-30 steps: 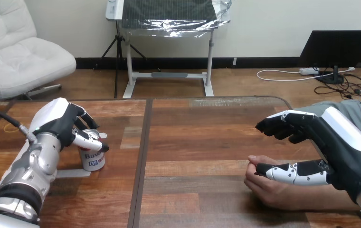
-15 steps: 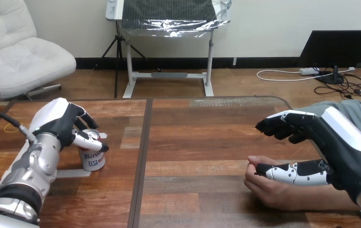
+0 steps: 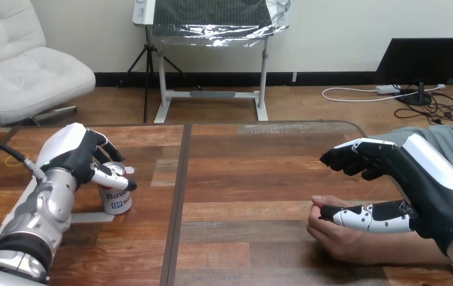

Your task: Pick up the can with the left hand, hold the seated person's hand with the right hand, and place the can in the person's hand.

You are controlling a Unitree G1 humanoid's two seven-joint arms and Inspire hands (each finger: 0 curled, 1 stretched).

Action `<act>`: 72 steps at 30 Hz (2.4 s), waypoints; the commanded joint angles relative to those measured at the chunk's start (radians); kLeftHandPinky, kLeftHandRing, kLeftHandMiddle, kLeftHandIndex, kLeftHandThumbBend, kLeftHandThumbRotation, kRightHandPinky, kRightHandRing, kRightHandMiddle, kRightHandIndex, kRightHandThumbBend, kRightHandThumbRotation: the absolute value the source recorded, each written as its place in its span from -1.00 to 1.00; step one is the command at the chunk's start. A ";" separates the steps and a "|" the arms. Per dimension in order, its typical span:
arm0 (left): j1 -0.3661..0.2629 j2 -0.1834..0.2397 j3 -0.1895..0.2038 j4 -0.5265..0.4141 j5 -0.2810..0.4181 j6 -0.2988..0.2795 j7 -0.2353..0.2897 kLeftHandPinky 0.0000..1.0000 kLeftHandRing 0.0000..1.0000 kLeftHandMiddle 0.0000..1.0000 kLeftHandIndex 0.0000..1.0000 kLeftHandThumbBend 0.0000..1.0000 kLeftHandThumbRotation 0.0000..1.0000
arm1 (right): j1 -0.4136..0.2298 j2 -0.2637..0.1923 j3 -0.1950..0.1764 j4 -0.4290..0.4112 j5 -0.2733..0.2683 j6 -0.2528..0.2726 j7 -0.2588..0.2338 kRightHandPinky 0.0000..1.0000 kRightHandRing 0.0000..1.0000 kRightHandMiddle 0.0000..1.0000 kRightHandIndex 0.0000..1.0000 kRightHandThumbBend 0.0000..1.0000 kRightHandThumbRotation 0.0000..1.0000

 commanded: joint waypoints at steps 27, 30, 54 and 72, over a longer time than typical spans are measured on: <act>-0.012 -0.008 -0.001 -0.033 0.002 -0.051 0.094 -0.21 -0.07 0.06 0.08 0.36 -1.00 | -0.070 -0.024 -0.009 -0.023 -0.021 0.002 -0.002 0.52 0.51 0.49 0.43 0.29 -1.00; -0.012 -0.010 0.001 -0.041 0.000 -0.053 0.092 -0.21 -0.07 0.06 0.08 0.36 -1.00 | -0.071 -0.020 -0.010 -0.024 -0.016 0.006 -0.001 0.52 0.51 0.49 0.43 0.29 -1.00; -0.019 -0.009 -0.009 -0.044 0.015 -0.051 0.082 -0.21 -0.06 0.05 0.08 0.35 -1.00 | -0.073 -0.021 -0.011 -0.022 -0.017 0.004 -0.003 0.51 0.51 0.48 0.42 0.30 -1.00; -0.018 -0.007 -0.007 -0.043 0.012 -0.054 0.071 -0.22 -0.08 0.05 0.08 0.35 -1.00 | -0.073 -0.022 -0.009 -0.027 -0.022 0.010 -0.002 0.52 0.52 0.48 0.43 0.30 -1.00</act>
